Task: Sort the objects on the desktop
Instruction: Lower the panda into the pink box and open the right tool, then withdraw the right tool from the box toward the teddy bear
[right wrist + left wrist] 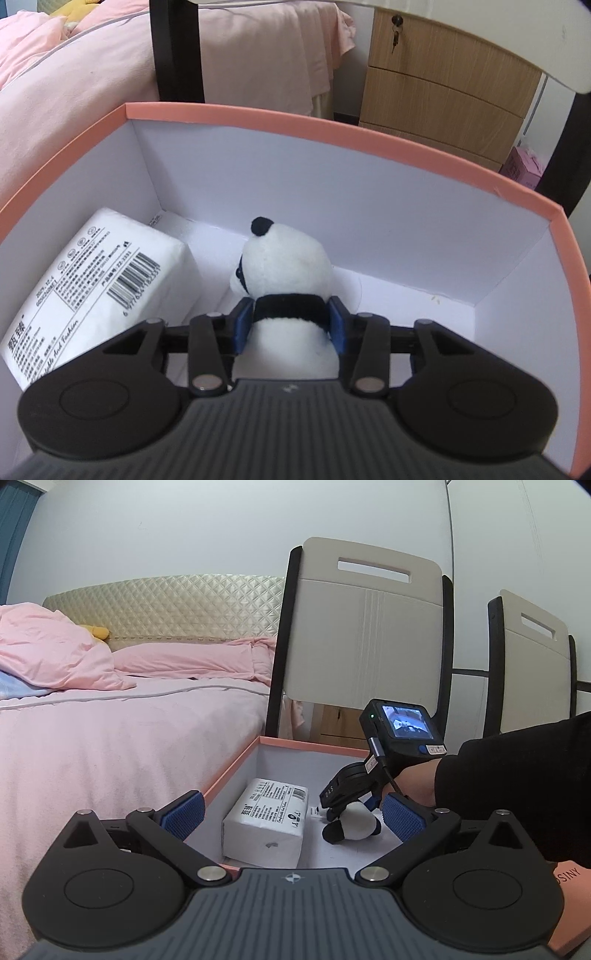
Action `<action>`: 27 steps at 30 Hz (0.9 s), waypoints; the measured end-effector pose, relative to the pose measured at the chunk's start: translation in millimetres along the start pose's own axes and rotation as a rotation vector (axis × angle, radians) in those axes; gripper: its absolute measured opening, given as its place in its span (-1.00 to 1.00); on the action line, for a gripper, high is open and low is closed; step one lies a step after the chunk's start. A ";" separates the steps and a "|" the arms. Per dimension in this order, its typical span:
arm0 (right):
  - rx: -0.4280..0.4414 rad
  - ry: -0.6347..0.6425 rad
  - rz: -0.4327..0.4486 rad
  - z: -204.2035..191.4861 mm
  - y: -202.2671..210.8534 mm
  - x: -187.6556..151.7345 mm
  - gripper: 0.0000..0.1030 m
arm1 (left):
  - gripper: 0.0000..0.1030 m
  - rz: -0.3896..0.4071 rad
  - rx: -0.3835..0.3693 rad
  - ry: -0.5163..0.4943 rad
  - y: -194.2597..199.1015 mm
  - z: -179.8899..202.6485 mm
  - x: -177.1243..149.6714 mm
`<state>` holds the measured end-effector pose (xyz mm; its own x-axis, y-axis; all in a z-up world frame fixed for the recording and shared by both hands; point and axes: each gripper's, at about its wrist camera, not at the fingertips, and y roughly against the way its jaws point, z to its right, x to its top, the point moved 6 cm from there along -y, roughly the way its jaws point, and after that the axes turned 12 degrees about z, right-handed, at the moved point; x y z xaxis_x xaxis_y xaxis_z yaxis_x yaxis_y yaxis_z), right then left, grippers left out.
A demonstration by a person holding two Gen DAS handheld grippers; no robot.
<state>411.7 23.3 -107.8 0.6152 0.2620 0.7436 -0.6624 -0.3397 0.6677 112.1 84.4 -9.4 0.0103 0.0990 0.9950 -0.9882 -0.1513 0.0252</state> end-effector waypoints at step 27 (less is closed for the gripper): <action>-0.012 -0.195 0.619 70.0 316.7 -88.8 1.00 | 1.00 0.028 -0.027 -0.051 10.3 21.5 -0.7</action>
<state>177.3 -170.7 35.2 0.1838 -0.1485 0.9717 -0.9235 -0.3646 0.1189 105.2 61.6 -7.8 -0.0104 0.0452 0.9989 -0.9920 -0.1264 -0.0046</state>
